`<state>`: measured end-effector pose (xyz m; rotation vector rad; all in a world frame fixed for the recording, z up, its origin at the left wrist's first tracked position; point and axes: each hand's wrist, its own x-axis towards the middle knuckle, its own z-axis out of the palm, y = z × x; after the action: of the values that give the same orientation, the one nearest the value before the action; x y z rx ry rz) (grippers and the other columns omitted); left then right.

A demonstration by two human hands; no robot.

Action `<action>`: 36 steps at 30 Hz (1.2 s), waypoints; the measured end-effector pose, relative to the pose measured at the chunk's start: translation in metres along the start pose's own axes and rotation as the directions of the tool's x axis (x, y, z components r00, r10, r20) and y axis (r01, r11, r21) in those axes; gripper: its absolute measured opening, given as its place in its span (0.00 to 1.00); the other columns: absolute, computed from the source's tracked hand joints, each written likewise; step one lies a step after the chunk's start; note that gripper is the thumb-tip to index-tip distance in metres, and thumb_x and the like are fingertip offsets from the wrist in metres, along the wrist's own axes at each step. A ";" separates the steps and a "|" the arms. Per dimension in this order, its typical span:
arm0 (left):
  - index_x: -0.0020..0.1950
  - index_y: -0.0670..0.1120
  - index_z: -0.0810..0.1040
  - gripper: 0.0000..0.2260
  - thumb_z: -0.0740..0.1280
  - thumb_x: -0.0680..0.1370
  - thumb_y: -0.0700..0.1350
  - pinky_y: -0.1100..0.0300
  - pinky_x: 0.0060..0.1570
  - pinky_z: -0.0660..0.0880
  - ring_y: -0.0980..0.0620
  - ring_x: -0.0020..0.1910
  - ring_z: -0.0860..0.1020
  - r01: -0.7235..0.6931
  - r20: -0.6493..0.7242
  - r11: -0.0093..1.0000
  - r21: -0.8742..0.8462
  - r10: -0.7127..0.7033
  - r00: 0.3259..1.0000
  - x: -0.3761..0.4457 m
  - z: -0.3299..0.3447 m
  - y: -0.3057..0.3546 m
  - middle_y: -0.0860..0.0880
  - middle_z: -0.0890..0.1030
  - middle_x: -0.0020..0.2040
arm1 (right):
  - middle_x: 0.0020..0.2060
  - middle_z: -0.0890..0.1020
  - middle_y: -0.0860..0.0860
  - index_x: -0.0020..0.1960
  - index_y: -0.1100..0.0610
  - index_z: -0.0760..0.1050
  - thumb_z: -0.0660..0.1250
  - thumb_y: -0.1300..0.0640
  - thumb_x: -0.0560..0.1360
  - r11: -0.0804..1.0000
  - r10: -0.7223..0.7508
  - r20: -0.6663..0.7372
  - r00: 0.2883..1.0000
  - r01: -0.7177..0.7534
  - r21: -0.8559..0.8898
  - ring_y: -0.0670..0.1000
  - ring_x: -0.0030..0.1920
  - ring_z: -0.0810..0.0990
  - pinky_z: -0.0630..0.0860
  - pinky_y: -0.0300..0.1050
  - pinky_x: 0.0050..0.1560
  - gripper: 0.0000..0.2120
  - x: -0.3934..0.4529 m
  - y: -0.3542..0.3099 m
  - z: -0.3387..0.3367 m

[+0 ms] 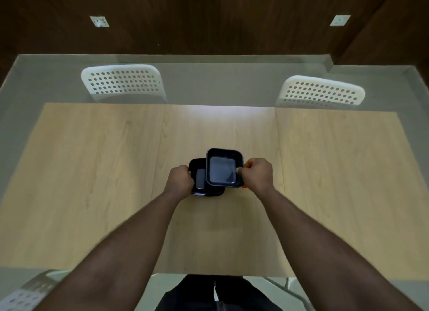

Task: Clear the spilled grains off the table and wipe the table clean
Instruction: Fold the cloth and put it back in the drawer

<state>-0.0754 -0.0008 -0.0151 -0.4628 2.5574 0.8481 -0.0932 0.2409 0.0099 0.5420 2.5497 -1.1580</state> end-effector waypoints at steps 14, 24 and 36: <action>0.83 0.42 0.59 0.49 0.78 0.70 0.59 0.43 0.78 0.61 0.36 0.80 0.58 -0.297 0.059 0.919 0.259 0.292 0.955 -0.006 -0.010 -0.003 0.39 0.63 0.80 | 0.33 0.83 0.53 0.37 0.58 0.80 0.75 0.58 0.71 0.980 0.085 -0.021 0.996 -0.088 -0.177 0.54 0.34 0.84 0.86 0.54 0.37 0.06 0.006 0.029 -0.010; 0.85 0.47 0.50 0.61 0.83 0.63 0.59 0.45 0.82 0.51 0.41 0.84 0.50 -0.502 0.254 0.698 0.511 0.435 0.864 -0.006 -0.003 0.018 0.42 0.54 0.85 | 0.75 0.71 0.53 0.80 0.55 0.64 0.76 0.36 0.66 0.764 -0.325 0.196 0.925 0.379 -0.522 0.58 0.73 0.69 0.73 0.56 0.66 0.49 -0.007 -0.004 -0.003; 0.85 0.46 0.51 0.58 0.83 0.65 0.57 0.43 0.80 0.56 0.45 0.83 0.54 -0.475 0.262 0.679 0.560 0.399 0.879 -0.008 -0.010 0.028 0.46 0.56 0.84 | 0.74 0.68 0.50 0.81 0.49 0.55 0.82 0.48 0.59 0.578 -0.258 0.344 0.903 0.430 -0.694 0.57 0.74 0.65 0.72 0.60 0.66 0.57 -0.005 -0.007 0.005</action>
<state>-0.0827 0.0155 0.0096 0.4163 2.6632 0.1144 -0.0912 0.2312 0.0134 -0.2988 2.6830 -0.0935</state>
